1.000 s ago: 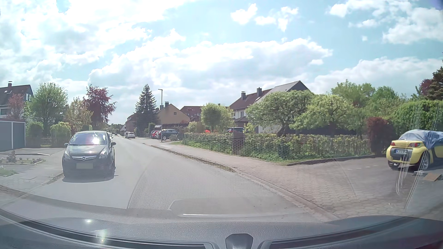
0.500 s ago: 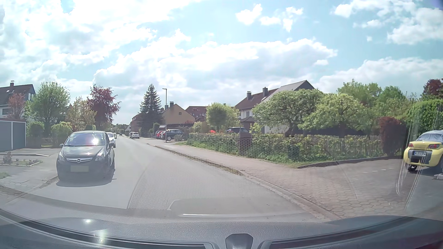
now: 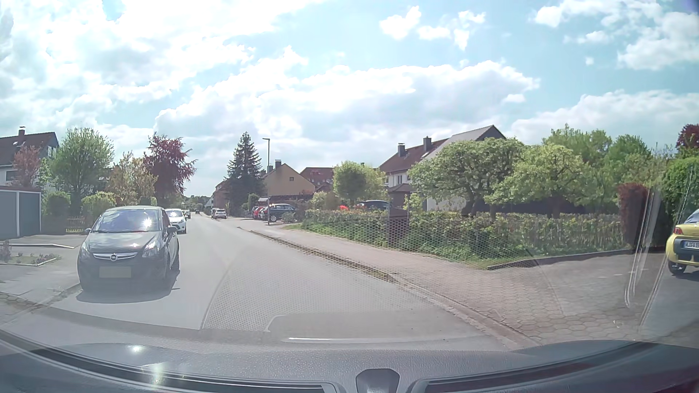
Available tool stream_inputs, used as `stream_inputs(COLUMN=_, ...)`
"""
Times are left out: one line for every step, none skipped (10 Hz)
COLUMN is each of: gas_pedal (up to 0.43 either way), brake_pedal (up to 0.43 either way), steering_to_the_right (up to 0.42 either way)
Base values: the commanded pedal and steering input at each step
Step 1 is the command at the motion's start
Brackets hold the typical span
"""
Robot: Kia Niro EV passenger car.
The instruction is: Follow the waypoints while adhering to traffic rules and regulations
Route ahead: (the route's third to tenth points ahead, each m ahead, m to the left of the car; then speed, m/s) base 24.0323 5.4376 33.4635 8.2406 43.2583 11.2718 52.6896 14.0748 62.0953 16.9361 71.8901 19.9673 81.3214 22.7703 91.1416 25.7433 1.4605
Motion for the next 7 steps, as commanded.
stream_inputs(gas_pedal=0.0, brake_pedal=0.104, steering_to_the_right=-0.102)
stream_inputs(gas_pedal=0.0, brake_pedal=0.104, steering_to_the_right=-0.102)
stream_inputs(gas_pedal=0.0, brake_pedal=0.104, steering_to_the_right=-0.102)
stream_inputs(gas_pedal=0.0, brake_pedal=0.104, steering_to_the_right=-0.101)
stream_inputs(gas_pedal=0.0, brake_pedal=0.104, steering_to_the_right=-0.099)
stream_inputs(gas_pedal=0.0, brake_pedal=0.104, steering_to_the_right=-0.098)
stream_inputs(gas_pedal=0.0, brake_pedal=0.104, steering_to_the_right=-0.096)
